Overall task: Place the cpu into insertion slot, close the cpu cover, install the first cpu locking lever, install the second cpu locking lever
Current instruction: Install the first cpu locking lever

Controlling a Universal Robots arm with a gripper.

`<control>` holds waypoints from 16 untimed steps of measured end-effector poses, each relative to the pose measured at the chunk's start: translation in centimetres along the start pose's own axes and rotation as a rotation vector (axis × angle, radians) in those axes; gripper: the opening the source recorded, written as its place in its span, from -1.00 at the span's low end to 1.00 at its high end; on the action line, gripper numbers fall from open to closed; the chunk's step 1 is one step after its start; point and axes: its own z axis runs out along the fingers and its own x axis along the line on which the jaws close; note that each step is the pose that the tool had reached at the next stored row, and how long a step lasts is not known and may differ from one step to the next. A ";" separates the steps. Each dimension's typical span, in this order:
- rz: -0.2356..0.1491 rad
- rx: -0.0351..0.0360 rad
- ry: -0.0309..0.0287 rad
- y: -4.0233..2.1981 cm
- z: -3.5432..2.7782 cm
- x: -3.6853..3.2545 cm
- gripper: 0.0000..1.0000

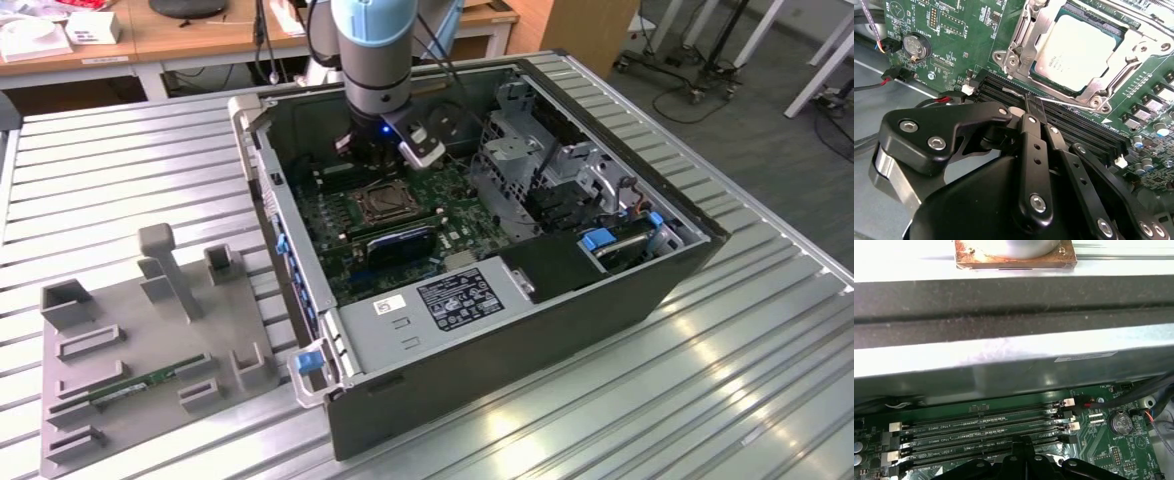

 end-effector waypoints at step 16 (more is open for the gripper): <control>0.035 0.0172 -0.0137 -0.20 0.61 0.09 -0.79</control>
